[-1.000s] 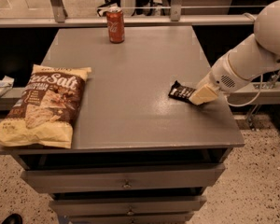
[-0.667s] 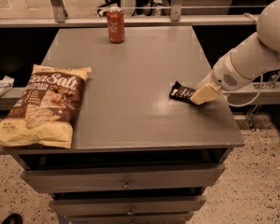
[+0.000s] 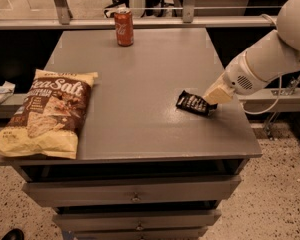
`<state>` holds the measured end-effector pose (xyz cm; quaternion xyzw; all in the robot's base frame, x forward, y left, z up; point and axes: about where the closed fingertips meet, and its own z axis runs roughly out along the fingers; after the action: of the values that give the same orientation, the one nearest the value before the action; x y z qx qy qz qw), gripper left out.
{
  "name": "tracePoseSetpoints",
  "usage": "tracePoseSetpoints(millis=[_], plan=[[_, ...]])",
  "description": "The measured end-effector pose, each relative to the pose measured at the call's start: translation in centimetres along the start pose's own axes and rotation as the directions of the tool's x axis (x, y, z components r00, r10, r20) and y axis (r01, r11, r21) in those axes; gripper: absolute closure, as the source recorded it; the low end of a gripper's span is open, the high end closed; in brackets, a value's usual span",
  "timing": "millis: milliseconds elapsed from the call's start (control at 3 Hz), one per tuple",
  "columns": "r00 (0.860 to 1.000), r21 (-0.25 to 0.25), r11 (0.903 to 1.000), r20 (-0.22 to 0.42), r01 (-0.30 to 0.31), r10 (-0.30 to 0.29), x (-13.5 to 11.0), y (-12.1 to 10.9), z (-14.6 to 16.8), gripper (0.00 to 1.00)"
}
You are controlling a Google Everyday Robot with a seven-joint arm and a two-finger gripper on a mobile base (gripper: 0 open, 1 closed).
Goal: Move rxbar chocolate near coke can
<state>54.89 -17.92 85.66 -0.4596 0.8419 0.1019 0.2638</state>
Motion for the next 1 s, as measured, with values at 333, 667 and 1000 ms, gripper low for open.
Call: tracePoseSetpoints(millis=[333,667,1000], plan=[[0.998,0.009,0.9998,0.059,0.018,-0.019,-2.8,-0.3,-0.4,1.00],[0.992,0.045,0.9978,0.115,0.050,-0.054,-5.6,-1.6,-2.1,1.00],[0.993,0.055,0.9978,0.112,0.037,-0.043,-5.3,-2.0,-2.0,0.90]])
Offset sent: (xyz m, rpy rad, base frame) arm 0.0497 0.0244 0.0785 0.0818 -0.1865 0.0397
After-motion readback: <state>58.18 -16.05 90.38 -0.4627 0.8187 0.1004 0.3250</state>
